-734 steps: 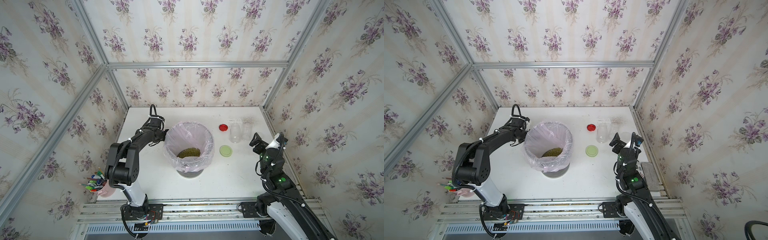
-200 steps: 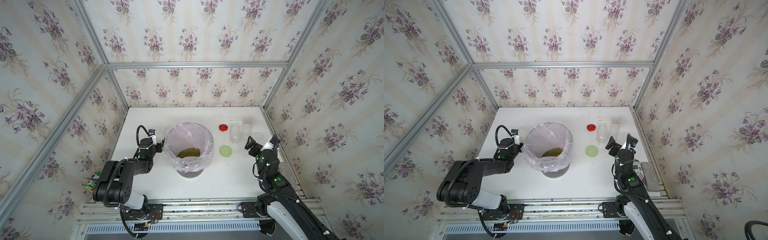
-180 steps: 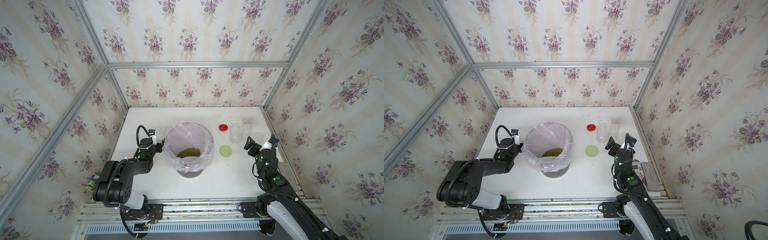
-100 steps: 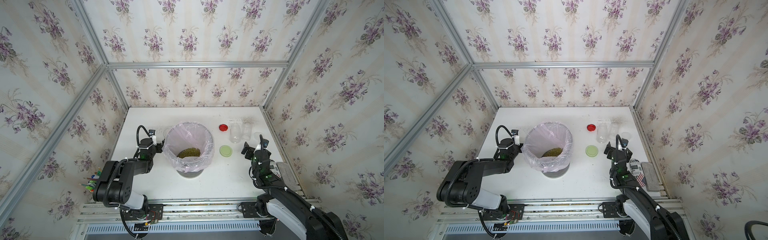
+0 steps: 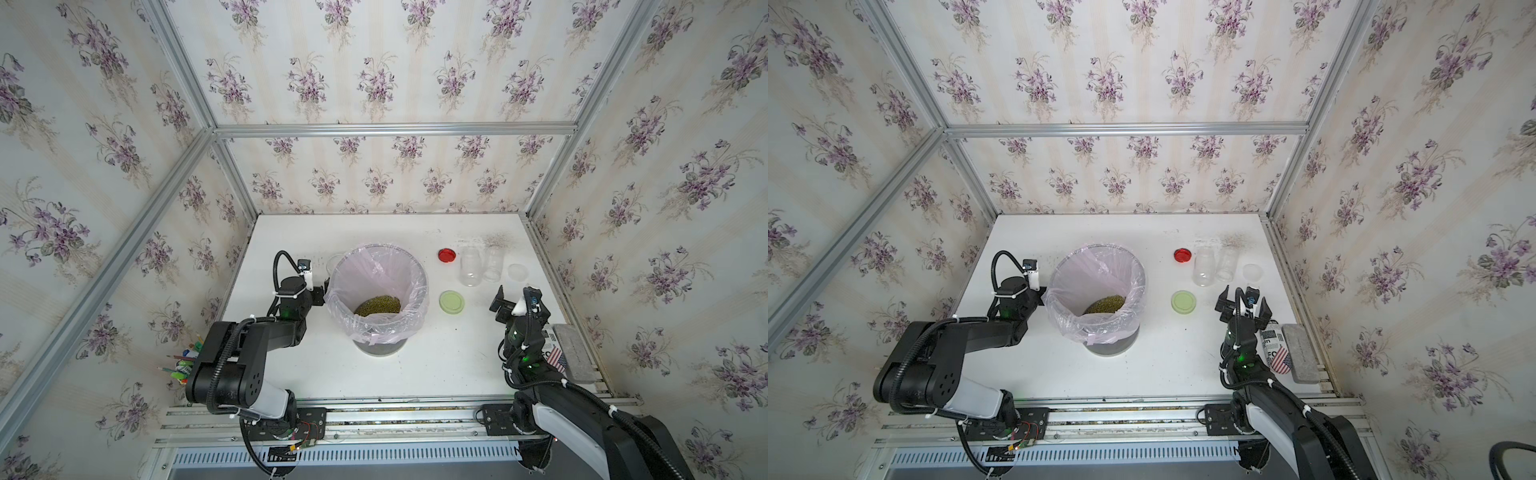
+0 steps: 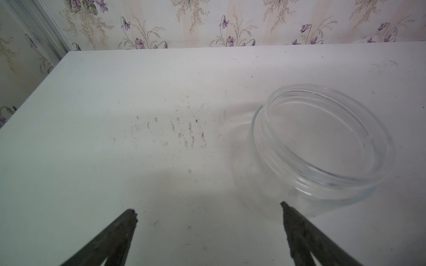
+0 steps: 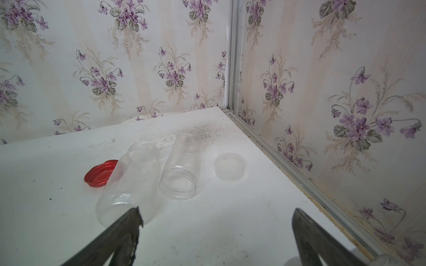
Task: Empty moldy mung beans from jars
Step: Reset both arms
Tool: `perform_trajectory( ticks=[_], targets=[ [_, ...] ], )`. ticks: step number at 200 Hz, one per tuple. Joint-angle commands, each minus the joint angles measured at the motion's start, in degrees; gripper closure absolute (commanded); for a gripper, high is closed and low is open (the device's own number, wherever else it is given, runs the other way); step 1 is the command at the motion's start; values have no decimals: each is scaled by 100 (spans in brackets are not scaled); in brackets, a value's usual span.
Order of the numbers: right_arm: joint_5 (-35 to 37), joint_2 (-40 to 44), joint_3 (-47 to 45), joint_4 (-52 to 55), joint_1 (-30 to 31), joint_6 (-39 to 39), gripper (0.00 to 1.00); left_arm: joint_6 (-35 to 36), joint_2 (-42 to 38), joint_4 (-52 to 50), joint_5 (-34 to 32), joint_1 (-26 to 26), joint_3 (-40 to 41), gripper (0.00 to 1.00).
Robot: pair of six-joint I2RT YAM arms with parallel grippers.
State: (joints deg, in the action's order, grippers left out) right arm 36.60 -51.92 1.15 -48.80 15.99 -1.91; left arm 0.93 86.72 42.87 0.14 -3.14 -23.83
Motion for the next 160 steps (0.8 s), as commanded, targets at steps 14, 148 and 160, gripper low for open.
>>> perform_trajectory(
  ticks=[14,148,160],
  targets=[
    [115,-653,-184,-1421,-135,230,0,61,-2,98,38,6,-29,0],
    [-894,-3529,-415,-5581,-398,441,0,57,3,98,30,4,-31,0],
    [-1077,-3592,-325,-5485,-387,562,0,58,1,98,25,-2,-33,0]
  ],
)
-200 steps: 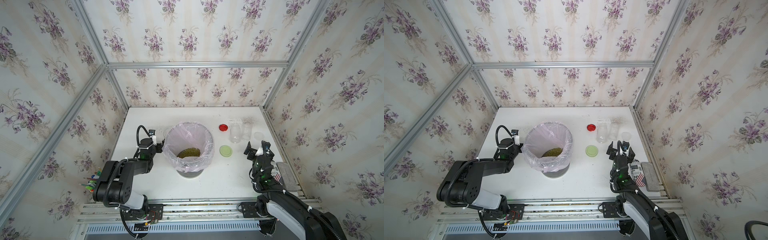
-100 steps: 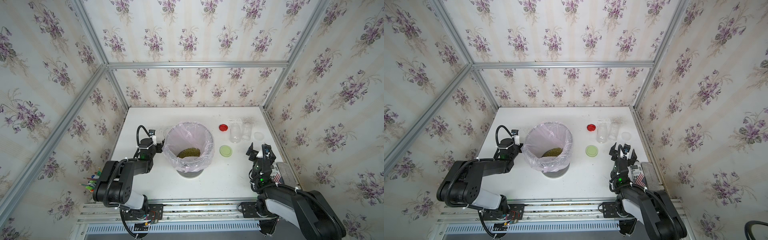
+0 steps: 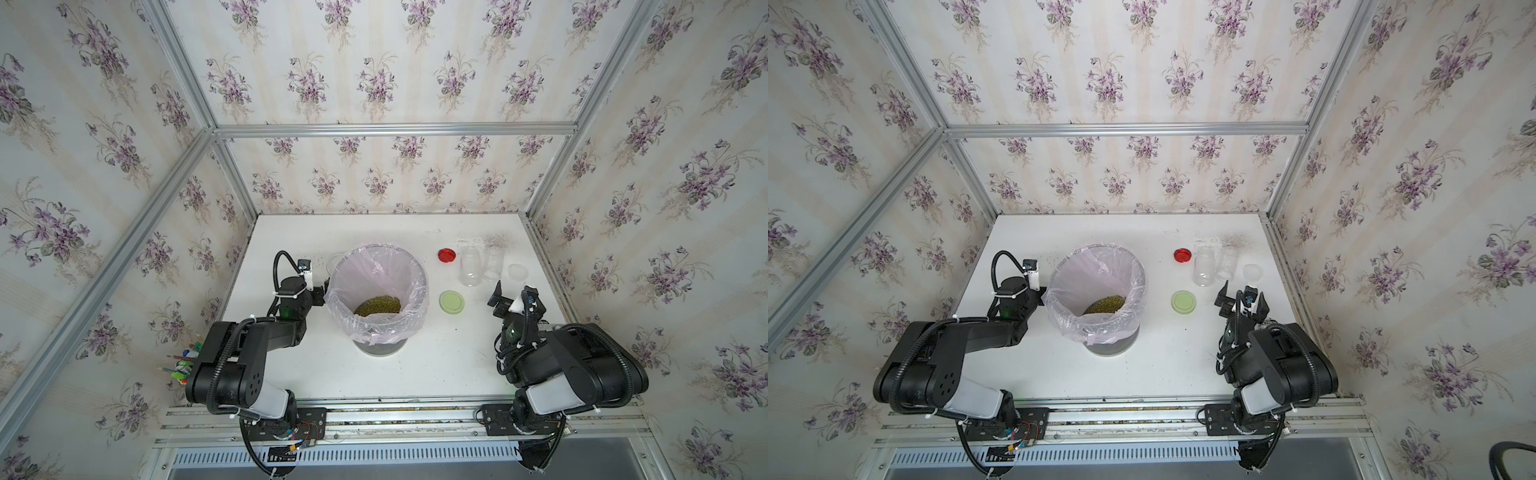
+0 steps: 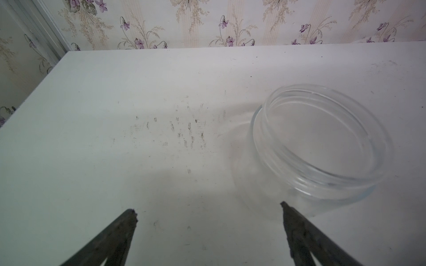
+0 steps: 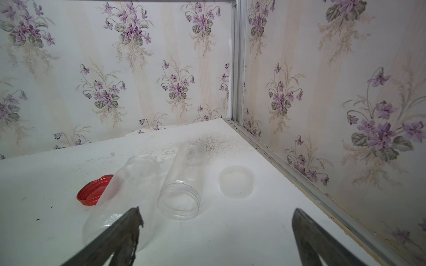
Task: Empty moldy mung beans from jars
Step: Reset both arms
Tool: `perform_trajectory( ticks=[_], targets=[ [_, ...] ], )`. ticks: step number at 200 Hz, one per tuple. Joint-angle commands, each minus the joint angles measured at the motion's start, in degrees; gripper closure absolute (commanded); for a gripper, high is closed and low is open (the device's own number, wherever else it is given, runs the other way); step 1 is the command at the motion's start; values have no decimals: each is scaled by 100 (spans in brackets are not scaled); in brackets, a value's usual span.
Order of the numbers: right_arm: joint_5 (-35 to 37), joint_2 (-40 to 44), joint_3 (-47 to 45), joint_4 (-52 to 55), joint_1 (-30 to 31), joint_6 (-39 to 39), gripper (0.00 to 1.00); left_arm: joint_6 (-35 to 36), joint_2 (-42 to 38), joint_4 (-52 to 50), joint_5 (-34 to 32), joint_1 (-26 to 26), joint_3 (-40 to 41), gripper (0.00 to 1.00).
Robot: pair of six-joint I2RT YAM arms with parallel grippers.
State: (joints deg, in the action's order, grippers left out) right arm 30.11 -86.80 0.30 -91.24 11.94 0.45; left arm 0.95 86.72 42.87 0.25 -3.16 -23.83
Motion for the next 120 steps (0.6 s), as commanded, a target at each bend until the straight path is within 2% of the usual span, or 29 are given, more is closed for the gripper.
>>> perform_trajectory(
  ticks=[1,25,44,57,71,89,95,110,120],
  targets=[
    [-450,-97,-231,-1222,18,334,0,55,-3,94,17,0,-33,0],
    [-757,-112,104,-586,22,437,0,58,-3,94,18,7,-29,0],
    [-899,-117,386,107,-172,181,0,57,3,98,19,-1,-29,0],
    [-898,-361,579,32,-195,264,0,58,0,94,14,4,-33,0],
    [-928,-116,908,1096,-300,14,0,61,-2,98,19,4,-32,0],
    [-1364,-200,1207,1510,-678,-262,0,56,1,94,19,-7,-33,0],
    [-1480,-94,1267,1963,-735,-347,0,59,2,98,14,-1,-33,0],
    [-1490,-217,1166,1480,-729,-262,0,54,-1,97,19,1,-29,0],
    [-1486,-92,1230,1895,-730,-341,0,55,-5,96,14,-1,-34,0]
  ],
)
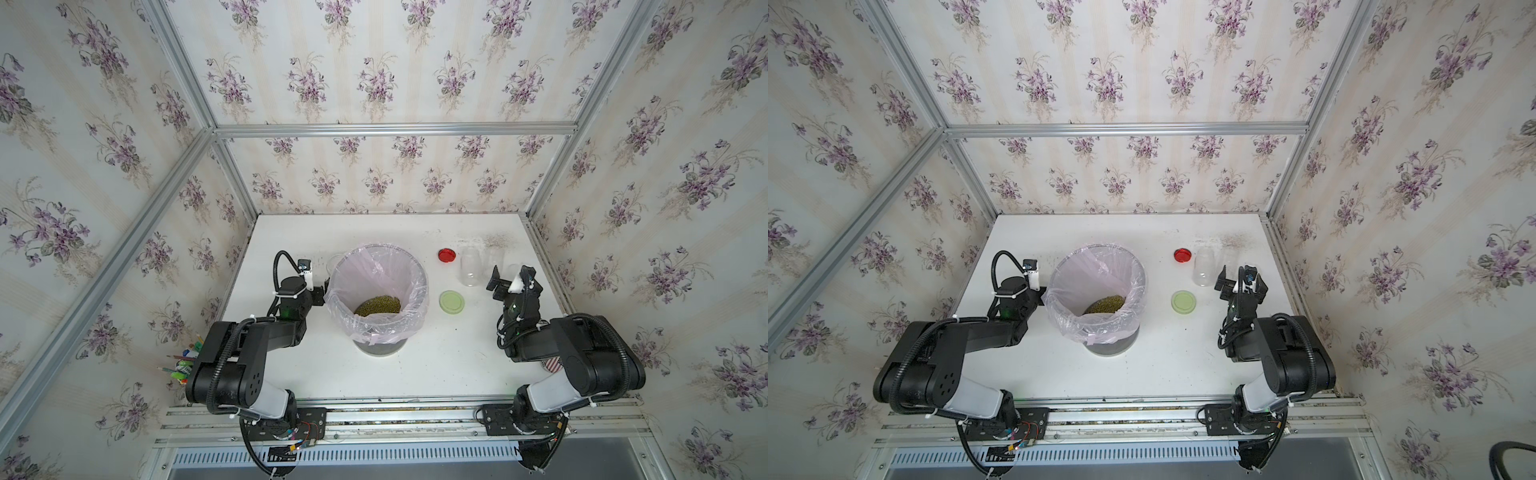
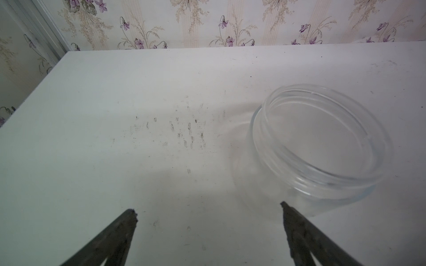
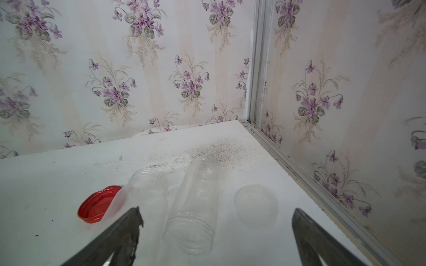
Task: Empty moldy mung beans from jars
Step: Reset both arms
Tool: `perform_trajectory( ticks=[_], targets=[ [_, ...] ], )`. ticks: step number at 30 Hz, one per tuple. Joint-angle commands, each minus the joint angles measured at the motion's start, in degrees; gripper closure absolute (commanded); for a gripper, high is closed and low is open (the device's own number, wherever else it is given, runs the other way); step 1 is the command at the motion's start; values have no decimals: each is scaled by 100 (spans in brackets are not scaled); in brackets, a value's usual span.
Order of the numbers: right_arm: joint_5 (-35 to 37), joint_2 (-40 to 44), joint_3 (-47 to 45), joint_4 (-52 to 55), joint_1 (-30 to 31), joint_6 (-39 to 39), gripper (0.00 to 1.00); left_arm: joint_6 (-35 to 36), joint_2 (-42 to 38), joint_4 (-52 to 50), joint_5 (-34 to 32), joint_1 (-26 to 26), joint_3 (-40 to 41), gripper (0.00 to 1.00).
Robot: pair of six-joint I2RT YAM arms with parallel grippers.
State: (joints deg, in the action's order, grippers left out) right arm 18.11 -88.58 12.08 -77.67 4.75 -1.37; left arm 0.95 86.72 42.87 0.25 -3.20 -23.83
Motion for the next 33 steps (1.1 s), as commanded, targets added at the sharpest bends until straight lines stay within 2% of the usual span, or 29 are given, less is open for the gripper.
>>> perform_trajectory(
  ticks=[1,3,25,33],
  targets=[
    [-288,86,55,553,-15,-166,0,55,-5,97,17,4,-34,0],
    [-290,4,-20,262,-14,-110,0,62,-1,98,12,4,-33,0],
    [-301,48,-3,353,-6,-106,0,55,-4,98,19,3,-33,0],
    [-575,60,0,369,36,40,0,59,-4,98,19,4,-33,0]
  ],
)
